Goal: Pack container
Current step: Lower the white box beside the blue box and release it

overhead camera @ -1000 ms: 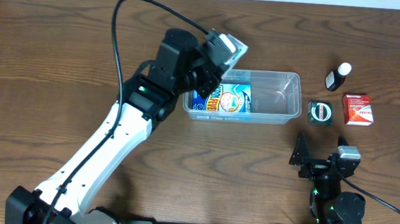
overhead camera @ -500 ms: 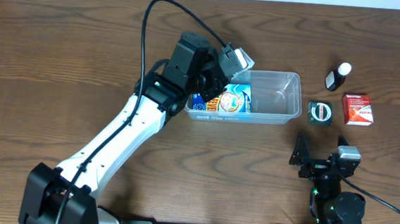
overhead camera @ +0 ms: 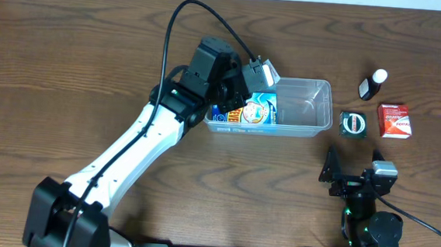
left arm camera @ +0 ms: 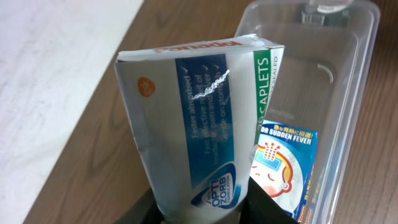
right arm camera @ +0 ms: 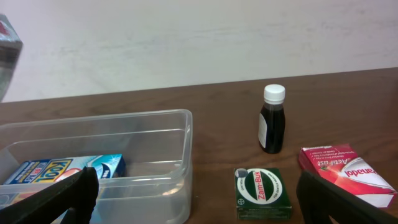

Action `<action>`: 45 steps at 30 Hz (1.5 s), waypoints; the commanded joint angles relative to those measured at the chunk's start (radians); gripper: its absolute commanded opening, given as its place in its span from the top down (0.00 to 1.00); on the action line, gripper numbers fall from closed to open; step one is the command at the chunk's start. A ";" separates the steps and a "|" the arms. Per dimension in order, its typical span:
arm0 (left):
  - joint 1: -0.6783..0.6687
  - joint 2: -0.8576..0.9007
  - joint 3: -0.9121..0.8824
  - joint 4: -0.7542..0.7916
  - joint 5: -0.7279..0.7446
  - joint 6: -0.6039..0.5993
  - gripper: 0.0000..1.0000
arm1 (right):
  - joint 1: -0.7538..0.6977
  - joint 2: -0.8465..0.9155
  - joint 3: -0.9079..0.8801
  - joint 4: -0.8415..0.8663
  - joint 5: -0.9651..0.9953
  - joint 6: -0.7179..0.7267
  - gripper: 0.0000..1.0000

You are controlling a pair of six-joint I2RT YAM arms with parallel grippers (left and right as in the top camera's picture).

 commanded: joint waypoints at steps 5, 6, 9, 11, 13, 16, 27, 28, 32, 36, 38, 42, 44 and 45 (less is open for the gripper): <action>-0.003 0.101 -0.003 -0.001 0.002 0.046 0.67 | -0.008 -0.002 -0.002 -0.004 0.002 -0.015 0.01; -0.003 0.114 -0.003 -0.002 0.000 0.056 0.67 | -0.008 -0.002 -0.002 -0.004 0.002 -0.015 0.01; -0.003 0.147 -0.003 -0.001 -0.045 0.072 0.67 | -0.008 -0.002 -0.002 -0.004 0.002 -0.015 0.01; -0.003 0.161 -0.003 -0.002 -0.084 0.091 0.67 | -0.008 -0.002 -0.002 -0.004 0.002 -0.015 0.01; -0.003 0.172 -0.003 -0.002 -0.108 0.106 0.66 | -0.008 -0.002 -0.002 -0.004 0.002 -0.015 0.01; -0.003 0.186 -0.003 -0.005 -0.114 0.113 0.66 | -0.008 -0.002 -0.002 -0.004 0.002 -0.015 0.01; -0.002 0.197 -0.003 -0.029 -0.122 0.168 0.66 | -0.008 -0.002 -0.002 -0.004 0.002 -0.015 0.01; -0.002 0.197 -0.003 -0.030 -0.121 0.168 0.67 | -0.008 -0.002 -0.002 -0.004 0.002 -0.015 0.01; 0.004 0.197 -0.003 -0.048 -0.122 0.188 0.66 | -0.008 -0.002 -0.002 -0.004 0.002 -0.015 0.01; 0.026 0.197 -0.005 -0.055 -0.122 0.190 0.66 | -0.008 -0.002 -0.002 -0.004 0.002 -0.015 0.01; 0.039 0.197 -0.005 -0.054 -0.121 0.191 0.66 | -0.008 -0.002 -0.002 -0.004 0.002 -0.015 0.01; 0.056 0.197 -0.005 -0.055 -0.121 0.205 0.66 | -0.008 -0.002 -0.002 -0.004 0.002 -0.015 0.01; 0.060 0.197 -0.005 -0.055 -0.121 0.204 0.67 | -0.008 -0.002 -0.002 -0.004 0.002 -0.015 0.01; 0.060 0.197 -0.005 -0.055 -0.121 0.204 0.66 | -0.008 -0.002 -0.002 -0.004 0.002 -0.015 0.01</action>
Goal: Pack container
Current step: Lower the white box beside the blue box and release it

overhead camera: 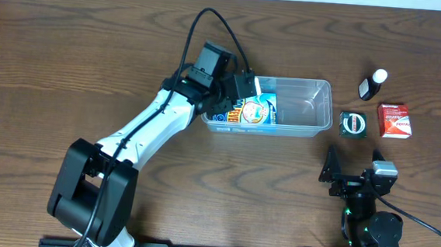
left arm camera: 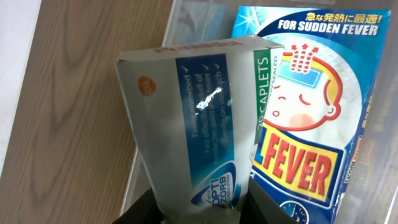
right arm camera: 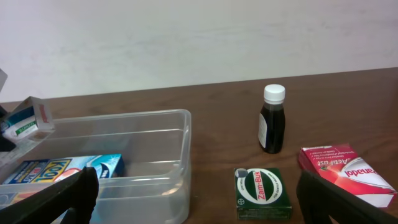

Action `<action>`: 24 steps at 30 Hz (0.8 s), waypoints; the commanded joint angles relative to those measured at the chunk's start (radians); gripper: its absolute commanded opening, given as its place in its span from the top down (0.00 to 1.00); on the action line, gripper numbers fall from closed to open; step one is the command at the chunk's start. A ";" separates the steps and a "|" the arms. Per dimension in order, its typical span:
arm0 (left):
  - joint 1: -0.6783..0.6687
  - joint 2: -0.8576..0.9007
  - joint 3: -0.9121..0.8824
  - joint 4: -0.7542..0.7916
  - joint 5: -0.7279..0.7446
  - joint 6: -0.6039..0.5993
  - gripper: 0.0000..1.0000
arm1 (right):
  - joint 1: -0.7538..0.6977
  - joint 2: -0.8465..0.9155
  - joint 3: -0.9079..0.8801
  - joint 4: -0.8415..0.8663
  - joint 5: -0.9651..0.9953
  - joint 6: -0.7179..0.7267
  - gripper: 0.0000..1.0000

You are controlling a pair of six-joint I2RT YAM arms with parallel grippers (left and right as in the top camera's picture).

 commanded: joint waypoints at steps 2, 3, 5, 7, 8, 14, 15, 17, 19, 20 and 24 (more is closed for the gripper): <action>0.006 0.017 -0.005 -0.002 -0.008 0.017 0.66 | -0.008 -0.002 -0.002 -0.004 0.002 -0.015 0.01; 0.006 0.017 -0.005 -0.002 -0.008 0.017 0.54 | -0.008 -0.002 -0.002 -0.004 0.002 -0.015 0.01; 0.006 0.017 -0.005 -0.003 -0.008 0.016 0.49 | -0.008 -0.002 -0.002 -0.004 0.002 -0.015 0.01; 0.008 0.017 -0.005 -0.013 -0.009 0.017 0.42 | -0.008 -0.002 -0.002 -0.004 0.002 -0.015 0.01; 0.009 0.017 -0.005 -0.019 -0.009 0.017 0.36 | -0.008 -0.002 -0.002 -0.004 0.002 -0.015 0.01; 0.010 0.016 -0.005 -0.039 -0.008 0.017 0.28 | -0.008 -0.002 -0.002 -0.004 0.002 -0.015 0.01; 0.009 0.016 -0.004 -0.036 -0.008 0.016 0.28 | -0.008 -0.002 -0.002 -0.004 0.002 -0.015 0.01; 0.006 0.007 -0.004 -0.033 -0.008 0.012 0.25 | -0.008 -0.002 -0.002 -0.004 0.002 -0.015 0.01; 0.003 -0.011 -0.004 -0.026 -0.008 -0.019 0.02 | -0.008 -0.002 -0.002 -0.004 0.002 -0.015 0.01; 0.003 -0.021 -0.004 -0.020 -0.008 -0.043 0.02 | -0.008 -0.002 -0.002 -0.004 0.002 -0.015 0.01; -0.002 -0.066 -0.004 0.023 0.003 -0.137 0.76 | -0.008 -0.002 -0.002 -0.004 0.002 -0.015 0.01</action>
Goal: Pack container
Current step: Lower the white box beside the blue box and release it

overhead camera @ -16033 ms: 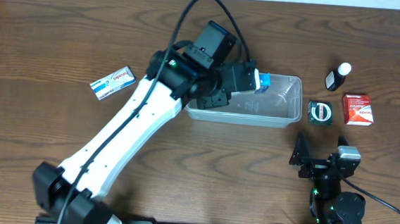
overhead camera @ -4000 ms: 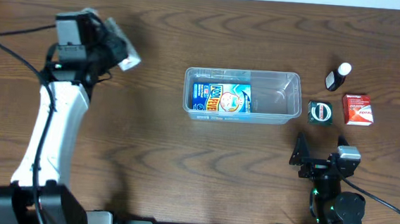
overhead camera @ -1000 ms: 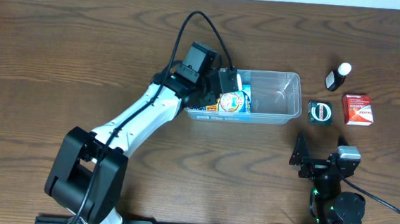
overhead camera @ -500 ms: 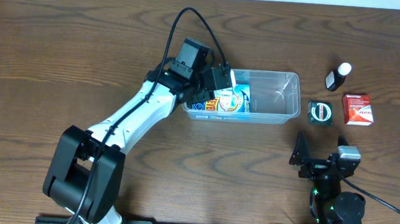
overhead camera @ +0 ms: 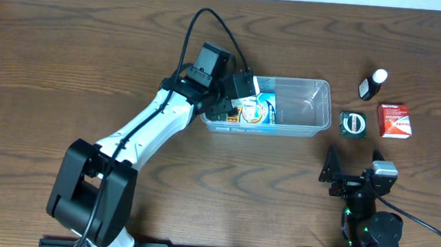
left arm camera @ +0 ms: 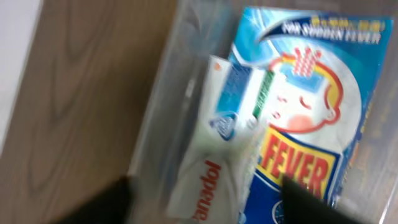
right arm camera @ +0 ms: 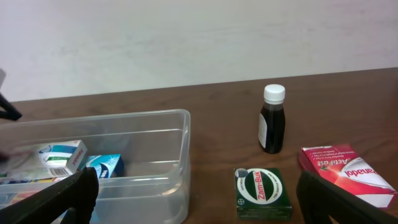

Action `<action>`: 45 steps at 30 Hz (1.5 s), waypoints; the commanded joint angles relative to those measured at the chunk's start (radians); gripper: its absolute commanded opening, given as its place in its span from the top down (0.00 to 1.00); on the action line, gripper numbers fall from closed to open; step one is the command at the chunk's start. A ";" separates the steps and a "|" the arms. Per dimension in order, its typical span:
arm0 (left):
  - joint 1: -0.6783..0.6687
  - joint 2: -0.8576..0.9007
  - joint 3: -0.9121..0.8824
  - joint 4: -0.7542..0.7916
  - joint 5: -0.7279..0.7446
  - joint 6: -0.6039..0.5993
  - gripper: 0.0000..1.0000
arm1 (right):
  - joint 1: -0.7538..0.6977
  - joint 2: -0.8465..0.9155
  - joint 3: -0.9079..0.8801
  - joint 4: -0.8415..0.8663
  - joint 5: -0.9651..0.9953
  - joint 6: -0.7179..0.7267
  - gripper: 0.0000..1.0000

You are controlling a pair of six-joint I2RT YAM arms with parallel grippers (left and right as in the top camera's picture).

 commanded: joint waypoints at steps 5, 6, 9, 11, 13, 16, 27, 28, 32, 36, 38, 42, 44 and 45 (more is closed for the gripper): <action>-0.014 -0.069 -0.003 0.072 0.010 -0.252 0.94 | -0.008 -0.002 -0.002 -0.004 0.002 -0.015 0.01; -0.020 -0.063 -0.003 0.071 0.033 -0.289 0.94 | -0.008 -0.002 -0.002 -0.004 0.002 -0.015 0.01; -0.031 -0.035 -0.003 0.068 0.075 -0.390 0.94 | -0.008 -0.002 -0.002 -0.004 0.002 -0.015 0.01; -0.038 -0.010 -0.003 0.072 0.074 -0.465 0.94 | -0.008 -0.002 -0.002 -0.004 0.002 -0.015 0.01; -0.042 0.018 -0.003 0.085 0.073 -0.550 0.94 | -0.008 -0.002 -0.002 -0.004 0.002 -0.015 0.01; -0.042 0.060 -0.003 0.114 0.047 -0.704 0.94 | -0.008 -0.002 -0.002 -0.004 0.002 -0.015 0.01; -0.042 0.159 -0.003 0.132 -0.145 -0.871 0.94 | -0.008 -0.002 -0.002 -0.004 0.002 -0.015 0.01; -0.042 0.171 -0.003 0.132 -0.145 -0.871 0.94 | -0.008 -0.002 -0.002 -0.004 0.002 -0.015 0.01; -0.042 0.205 -0.003 0.132 -0.145 -0.871 0.94 | -0.008 -0.002 -0.002 -0.004 0.002 -0.015 0.01; -0.042 0.210 -0.003 0.134 -0.145 -0.871 0.94 | -0.008 -0.002 -0.002 -0.004 0.002 -0.015 0.01; -0.042 0.208 -0.003 0.140 -0.145 -0.871 0.94 | -0.008 -0.002 -0.002 -0.004 0.002 -0.015 0.01; -0.042 0.183 0.004 0.146 -0.145 -0.871 0.94 | -0.008 -0.002 -0.002 -0.004 0.002 -0.015 0.01; -0.042 0.153 0.010 0.148 -0.145 -0.871 0.94 | -0.008 -0.002 -0.002 -0.004 0.002 -0.015 0.01; -0.042 0.135 0.010 0.155 -0.145 -0.871 0.94 | -0.008 -0.002 -0.002 -0.004 0.002 -0.015 0.01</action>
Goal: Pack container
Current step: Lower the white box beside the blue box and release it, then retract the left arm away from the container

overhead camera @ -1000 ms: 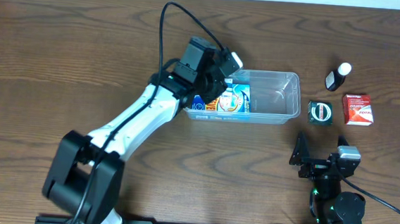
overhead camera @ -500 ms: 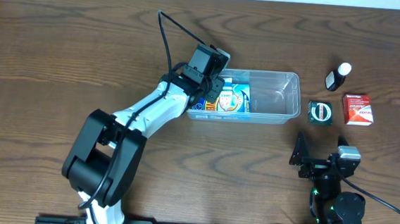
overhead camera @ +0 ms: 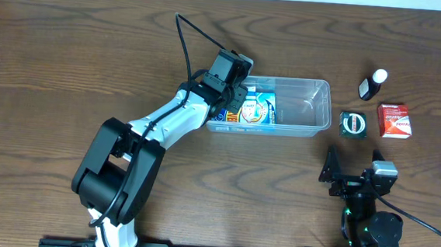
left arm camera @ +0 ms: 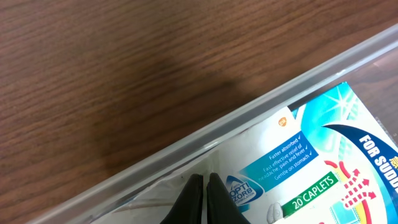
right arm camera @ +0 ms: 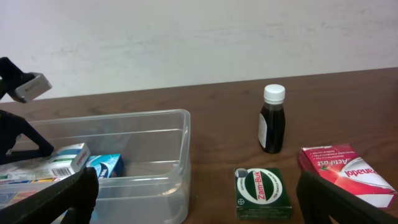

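Note:
A clear plastic container point(overhead camera: 307, 130) stands on the table. In its left end a white and blue caplets box point(left arm camera: 283, 163) lies beside and partly over a blue fever-patch box point(left arm camera: 357, 146). My left gripper point(left arm camera: 203, 182) is shut with nothing between its fingers, just over the container's left rim point(left arm camera: 249, 118). Overhead, the left gripper point(overhead camera: 237, 92) sits at that left end. My right gripper point(right arm camera: 199, 208) stands open, low near the front edge, facing the container point(right arm camera: 124, 143).
Right of the container stand a dark bottle with a white cap point(overhead camera: 373, 84), a green Zam-Buk box point(overhead camera: 352, 123) and a red box point(overhead camera: 395, 120). The right wrist view shows them too: bottle point(right arm camera: 272, 127), green box point(right arm camera: 262, 193), red box point(right arm camera: 339, 171).
My left gripper was open over the caplets box in the container; now it is shut on nothing and has turned toward the container's left rim. The right arm has not moved.
My left gripper held the caplets box above the container's left end, then lower, over the fever-patch box. Then it was open with the caplets box lying in the container. Now it is shut, empty, at the left rim.

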Action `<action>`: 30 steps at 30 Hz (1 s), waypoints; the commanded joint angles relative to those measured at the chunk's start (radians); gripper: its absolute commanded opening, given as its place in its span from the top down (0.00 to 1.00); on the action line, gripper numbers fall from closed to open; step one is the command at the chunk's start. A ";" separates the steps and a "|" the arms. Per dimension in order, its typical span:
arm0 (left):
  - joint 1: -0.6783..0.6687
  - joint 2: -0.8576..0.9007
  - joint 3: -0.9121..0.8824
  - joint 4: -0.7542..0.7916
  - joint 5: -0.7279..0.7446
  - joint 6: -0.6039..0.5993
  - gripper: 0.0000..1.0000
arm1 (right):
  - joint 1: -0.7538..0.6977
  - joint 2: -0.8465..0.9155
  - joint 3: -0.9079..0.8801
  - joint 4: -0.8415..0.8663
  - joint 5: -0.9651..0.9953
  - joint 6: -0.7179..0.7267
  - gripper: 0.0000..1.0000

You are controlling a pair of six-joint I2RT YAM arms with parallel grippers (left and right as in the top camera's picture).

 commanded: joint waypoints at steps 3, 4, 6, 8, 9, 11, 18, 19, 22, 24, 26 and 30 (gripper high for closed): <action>0.003 -0.091 0.010 0.014 -0.023 -0.013 0.94 | -0.008 -0.002 -0.002 -0.004 0.002 -0.015 0.01; 0.003 -0.116 0.010 0.018 -0.023 -0.013 0.94 | -0.008 -0.002 -0.002 -0.004 0.002 -0.015 0.01; 0.003 -0.171 0.010 0.019 -0.023 -0.035 0.94 | -0.008 -0.002 -0.002 -0.004 0.002 -0.015 0.01; 0.003 -0.222 0.010 0.017 -0.023 -0.074 0.94 | -0.008 -0.002 -0.002 -0.004 0.002 -0.015 0.01; 0.003 -0.249 0.010 0.011 -0.023 -0.093 0.94 | -0.008 -0.002 -0.002 -0.004 0.002 -0.015 0.01; 0.003 -0.308 0.010 -0.005 -0.023 -0.114 0.94 | -0.008 -0.002 -0.002 -0.004 0.002 -0.015 0.01; 0.057 -0.473 0.010 -0.118 -0.334 -0.207 0.94 | -0.008 -0.002 -0.002 -0.004 0.002 -0.015 0.01; 0.073 -0.489 0.010 -0.139 -0.388 -0.207 0.94 | -0.008 -0.002 -0.002 -0.004 0.002 -0.015 0.01; 0.135 -0.525 0.010 -0.214 -0.530 -0.206 0.94 | -0.008 -0.002 -0.002 -0.004 0.002 -0.015 0.01; 0.185 -0.538 0.010 -0.276 -0.597 -0.206 0.85 | -0.008 -0.002 -0.002 -0.004 0.002 -0.015 0.01; 0.236 -0.543 0.010 -0.332 -0.632 -0.206 0.65 | -0.008 -0.002 -0.002 -0.004 0.002 -0.015 0.01; 0.327 -0.535 0.008 -0.470 -0.634 -0.207 0.02 | -0.008 -0.002 -0.002 -0.004 0.002 -0.015 0.01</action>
